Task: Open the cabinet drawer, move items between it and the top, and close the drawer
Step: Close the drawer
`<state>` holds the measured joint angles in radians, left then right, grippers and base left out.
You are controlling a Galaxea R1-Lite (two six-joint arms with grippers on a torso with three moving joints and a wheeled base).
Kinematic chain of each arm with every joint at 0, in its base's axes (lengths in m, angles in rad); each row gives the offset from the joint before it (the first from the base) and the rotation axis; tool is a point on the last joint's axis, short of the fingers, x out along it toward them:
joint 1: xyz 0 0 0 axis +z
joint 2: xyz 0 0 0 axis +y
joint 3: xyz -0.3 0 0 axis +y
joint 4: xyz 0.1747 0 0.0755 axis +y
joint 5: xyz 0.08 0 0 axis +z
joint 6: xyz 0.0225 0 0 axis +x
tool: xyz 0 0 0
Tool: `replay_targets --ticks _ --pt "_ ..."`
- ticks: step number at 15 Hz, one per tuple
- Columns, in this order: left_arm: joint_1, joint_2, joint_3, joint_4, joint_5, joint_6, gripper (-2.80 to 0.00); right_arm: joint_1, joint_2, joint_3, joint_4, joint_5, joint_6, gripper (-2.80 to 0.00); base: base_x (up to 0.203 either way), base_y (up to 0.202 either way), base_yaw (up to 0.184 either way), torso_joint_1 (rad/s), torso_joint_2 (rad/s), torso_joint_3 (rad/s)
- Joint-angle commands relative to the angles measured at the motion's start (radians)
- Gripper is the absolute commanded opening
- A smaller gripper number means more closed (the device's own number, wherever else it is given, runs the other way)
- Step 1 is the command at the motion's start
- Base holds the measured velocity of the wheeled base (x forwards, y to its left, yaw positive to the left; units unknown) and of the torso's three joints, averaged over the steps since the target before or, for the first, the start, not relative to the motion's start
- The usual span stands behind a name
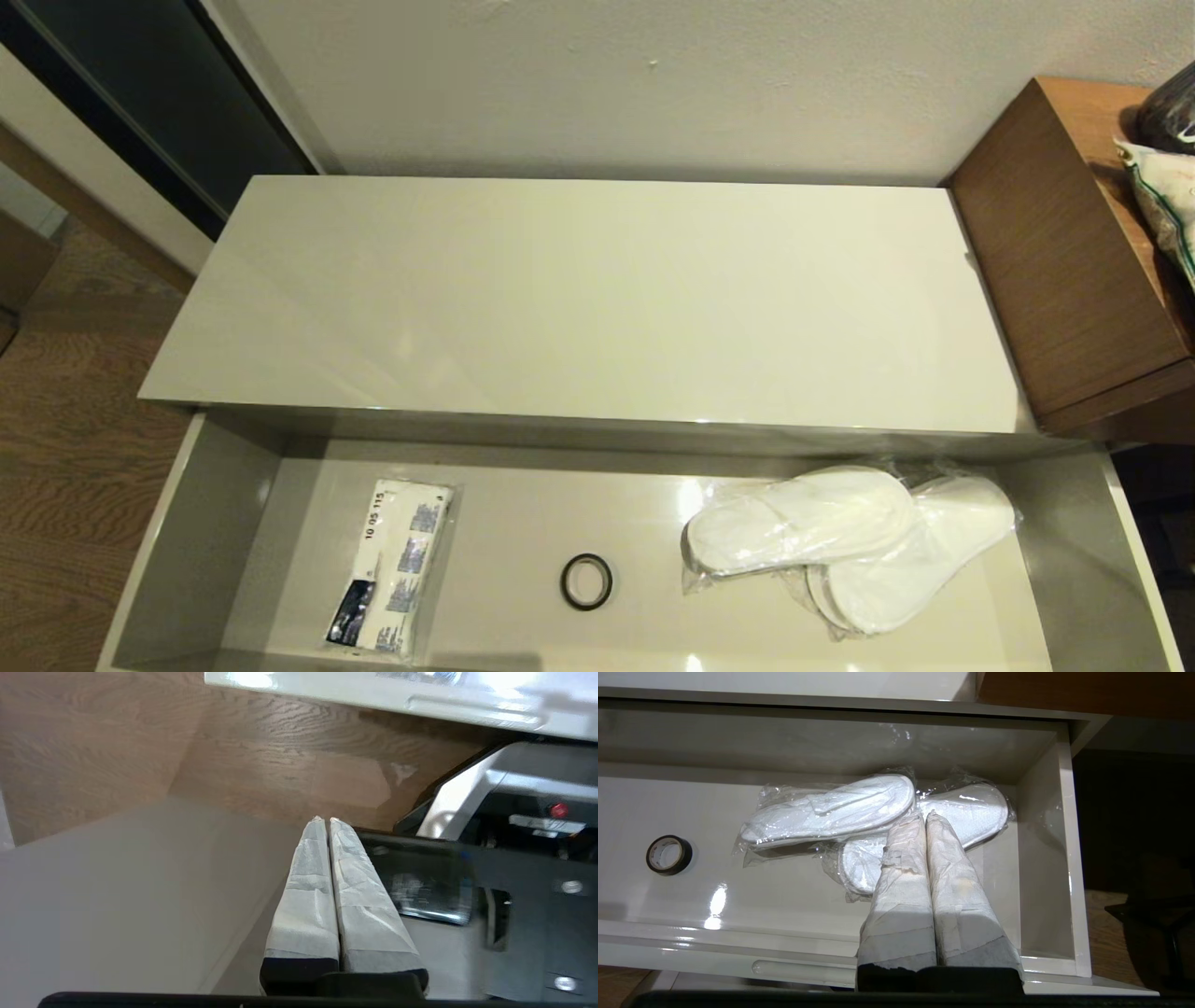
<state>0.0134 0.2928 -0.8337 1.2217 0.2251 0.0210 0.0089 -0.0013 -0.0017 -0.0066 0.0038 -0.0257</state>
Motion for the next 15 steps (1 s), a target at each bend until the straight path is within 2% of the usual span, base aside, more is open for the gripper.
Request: replay_targets --ticks 1,3,7,11,13,15 --pt "-0.028 -0.051 0.072 0.004 0.016 -0.008 -2.80 0.000 0.001 0.000 0.000 0.001 0.000 -2.80 0.000 0.000 0.000 0.000 0.00 0.000" --pt "-0.030 -0.123 0.164 0.007 0.028 -0.006 -2.80 0.000 0.001 0.000 0.000 0.001 0.000 -2.80 0.000 0.000 0.000 0.000 0.00 0.000" --pt "-0.026 -0.222 0.239 0.109 0.027 0.078 -2.80 0.000 0.001 0.000 0.000 0.001 0.000 -2.80 0.000 0.000 0.000 0.000 0.00 0.000" --pt "-0.023 -0.282 0.368 -0.006 0.025 0.103 -2.80 0.000 0.001 0.000 0.000 0.001 0.000 -2.80 0.000 0.000 0.000 0.000 0.00 0.000" --pt "-0.023 -0.294 0.374 -0.013 0.013 0.100 -2.80 0.000 0.001 0.000 0.000 0.001 0.000 -2.80 0.000 0.000 0.000 0.000 0.00 0.000" --pt "-0.023 -0.293 0.367 -0.002 0.046 0.088 -2.80 0.000 0.001 0.000 -0.001 0.001 0.000 -2.80 0.000 0.000 0.000 0.000 0.00 0.000"
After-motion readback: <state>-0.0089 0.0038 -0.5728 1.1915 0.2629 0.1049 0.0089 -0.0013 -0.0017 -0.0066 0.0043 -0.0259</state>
